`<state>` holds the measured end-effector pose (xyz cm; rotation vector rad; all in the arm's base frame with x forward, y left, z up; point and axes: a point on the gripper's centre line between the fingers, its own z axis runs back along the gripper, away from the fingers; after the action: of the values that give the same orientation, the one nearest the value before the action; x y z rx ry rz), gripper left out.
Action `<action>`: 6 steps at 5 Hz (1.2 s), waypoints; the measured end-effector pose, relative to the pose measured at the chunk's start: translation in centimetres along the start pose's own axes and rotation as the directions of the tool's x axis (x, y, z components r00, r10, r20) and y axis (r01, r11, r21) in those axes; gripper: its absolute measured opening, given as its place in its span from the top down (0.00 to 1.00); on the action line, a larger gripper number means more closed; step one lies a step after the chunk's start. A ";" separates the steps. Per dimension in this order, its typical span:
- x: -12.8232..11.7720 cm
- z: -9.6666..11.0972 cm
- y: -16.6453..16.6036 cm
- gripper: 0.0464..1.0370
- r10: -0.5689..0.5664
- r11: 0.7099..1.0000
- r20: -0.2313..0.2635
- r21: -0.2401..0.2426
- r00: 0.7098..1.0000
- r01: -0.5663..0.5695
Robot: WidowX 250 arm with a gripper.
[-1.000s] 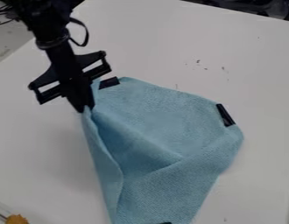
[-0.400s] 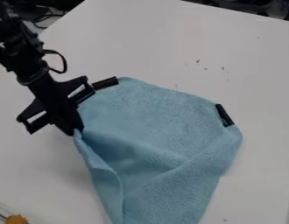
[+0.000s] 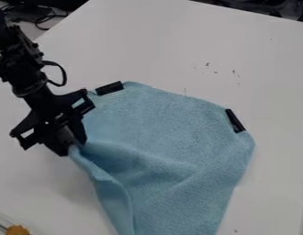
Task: Unfold the cloth from the center to the bottom left
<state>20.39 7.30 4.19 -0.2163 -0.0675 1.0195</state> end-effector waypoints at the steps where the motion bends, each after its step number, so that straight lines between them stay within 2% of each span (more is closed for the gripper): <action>1: -0.1 0.9 -0.2 0.16 -0.008 0.999 0.014 0.032 1.000 0.008; 2: -0.1 1.7 -0.6 0.03 0.000 0.997 -0.001 0.073 1.000 0.000; 4: 0.3 3.6 -4.9 0.04 -0.114 0.985 0.012 0.132 0.993 0.111; 5: 0.7 3.2 -7.3 0.04 -0.195 0.973 0.001 0.125 0.981 0.193; 6: 0.7 3.1 -10.1 0.04 -0.344 0.927 -0.015 0.152 0.939 0.342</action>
<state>28.73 3.30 9.34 -0.0550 -0.0358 0.6721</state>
